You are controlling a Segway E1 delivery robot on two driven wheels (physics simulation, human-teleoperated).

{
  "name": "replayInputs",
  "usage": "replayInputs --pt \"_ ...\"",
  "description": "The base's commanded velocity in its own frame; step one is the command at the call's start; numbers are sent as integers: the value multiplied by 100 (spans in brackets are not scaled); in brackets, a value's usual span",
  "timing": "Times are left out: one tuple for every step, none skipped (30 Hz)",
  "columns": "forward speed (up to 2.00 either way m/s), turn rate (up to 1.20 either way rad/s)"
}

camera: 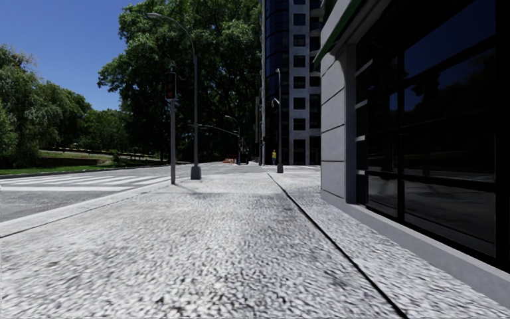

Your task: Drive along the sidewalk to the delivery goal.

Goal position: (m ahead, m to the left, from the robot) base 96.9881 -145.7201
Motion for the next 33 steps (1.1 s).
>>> replayInputs --pt "200 0" --pt "200 0" --pt "200 0" --pt "200 0" --pt "200 0" --pt "200 0" --pt "200 0" --pt "200 0" --pt "200 0" --pt "200 0" --pt "200 0" --pt "200 0" --pt "200 0" --pt "200 0" --pt "200 0" --pt "200 0" --pt "200 0" --pt "200 0" --pt "200 0" --pt "200 0" --pt "200 0" --pt "200 0" --pt "200 0" --pt "200 0" --pt "200 0" --pt "200 0" --pt "200 0" --pt "200 0" --pt "200 0" --pt "200 0" --pt "200 0" --pt "200 0" --pt "200 0"
